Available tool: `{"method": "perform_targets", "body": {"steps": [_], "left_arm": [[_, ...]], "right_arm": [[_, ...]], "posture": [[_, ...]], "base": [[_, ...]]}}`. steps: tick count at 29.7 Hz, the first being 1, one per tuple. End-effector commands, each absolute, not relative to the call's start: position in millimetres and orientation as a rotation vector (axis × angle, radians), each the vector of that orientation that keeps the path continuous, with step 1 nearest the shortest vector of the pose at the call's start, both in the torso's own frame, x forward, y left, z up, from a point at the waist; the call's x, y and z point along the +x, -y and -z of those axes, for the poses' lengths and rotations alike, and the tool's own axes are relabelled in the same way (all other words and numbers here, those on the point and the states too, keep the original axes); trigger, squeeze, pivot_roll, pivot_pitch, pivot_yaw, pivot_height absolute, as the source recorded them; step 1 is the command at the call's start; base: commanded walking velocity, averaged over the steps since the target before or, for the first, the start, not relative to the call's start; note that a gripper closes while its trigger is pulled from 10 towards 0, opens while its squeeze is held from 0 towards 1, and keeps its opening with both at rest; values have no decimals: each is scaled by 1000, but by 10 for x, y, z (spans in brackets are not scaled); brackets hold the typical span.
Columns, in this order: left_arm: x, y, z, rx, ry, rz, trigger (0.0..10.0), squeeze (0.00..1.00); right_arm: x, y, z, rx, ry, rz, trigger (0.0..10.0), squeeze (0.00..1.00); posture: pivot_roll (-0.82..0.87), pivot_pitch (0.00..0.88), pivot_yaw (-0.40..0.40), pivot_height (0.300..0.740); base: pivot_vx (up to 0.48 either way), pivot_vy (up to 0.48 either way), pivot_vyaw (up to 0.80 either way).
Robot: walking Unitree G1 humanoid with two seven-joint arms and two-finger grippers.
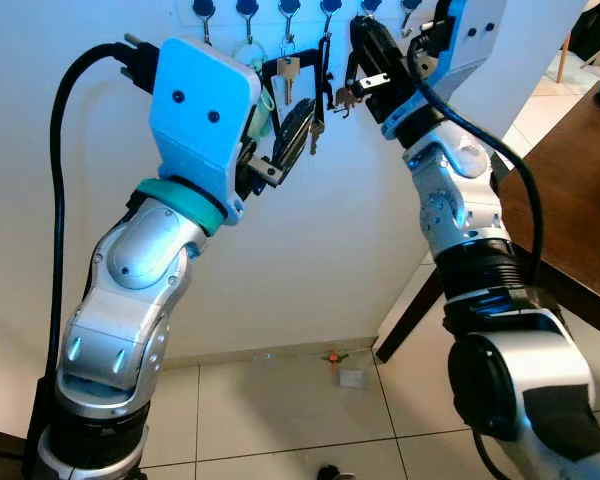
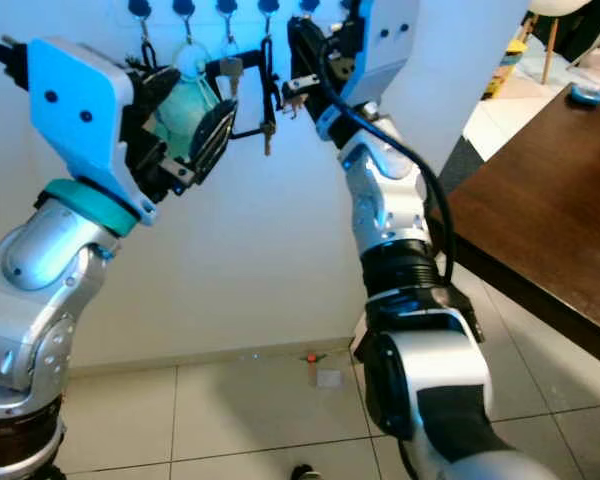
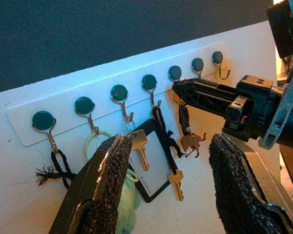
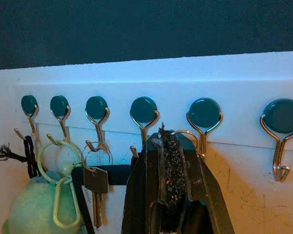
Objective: Hang keys on a hook
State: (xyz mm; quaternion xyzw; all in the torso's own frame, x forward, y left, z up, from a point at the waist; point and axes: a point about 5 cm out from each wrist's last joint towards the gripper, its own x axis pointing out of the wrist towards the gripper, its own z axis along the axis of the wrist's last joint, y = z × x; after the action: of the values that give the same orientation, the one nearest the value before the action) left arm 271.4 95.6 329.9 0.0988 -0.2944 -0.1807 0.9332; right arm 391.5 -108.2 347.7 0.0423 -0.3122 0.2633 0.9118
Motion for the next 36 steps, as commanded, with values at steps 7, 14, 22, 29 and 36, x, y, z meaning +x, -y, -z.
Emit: {"method": "perform_targets", "body": {"steps": [7,14,22,29,36], "left_arm": [[2708,-954,-3297,212,596,372,10000,0],[2710,-954,-3297,212,596,373,10000,0],[2713,-956,-3302,212,596,371,10000,0],[2715,-962,-3300,212,593,370,10000,0],[2720,-968,-3296,212,589,374,10000,0]], "right_arm": [[3939,1123,-3442,141,624,-537,10000,0],[3930,1111,-3444,135,629,-545,10000,0],[3894,1089,-3397,122,632,-554,10000,0],[3852,1107,-3325,135,631,-538,10000,0],[3853,1298,-3082,188,572,-428,10000,0]], "posture": [[14,117,81,740],[14,118,82,740],[16,123,82,740],[16,123,82,740],[12,130,95,740]], "base": [[0,0,0],[0,0,0],[0,0,0],[0,0,0],[0,0,0]]}}
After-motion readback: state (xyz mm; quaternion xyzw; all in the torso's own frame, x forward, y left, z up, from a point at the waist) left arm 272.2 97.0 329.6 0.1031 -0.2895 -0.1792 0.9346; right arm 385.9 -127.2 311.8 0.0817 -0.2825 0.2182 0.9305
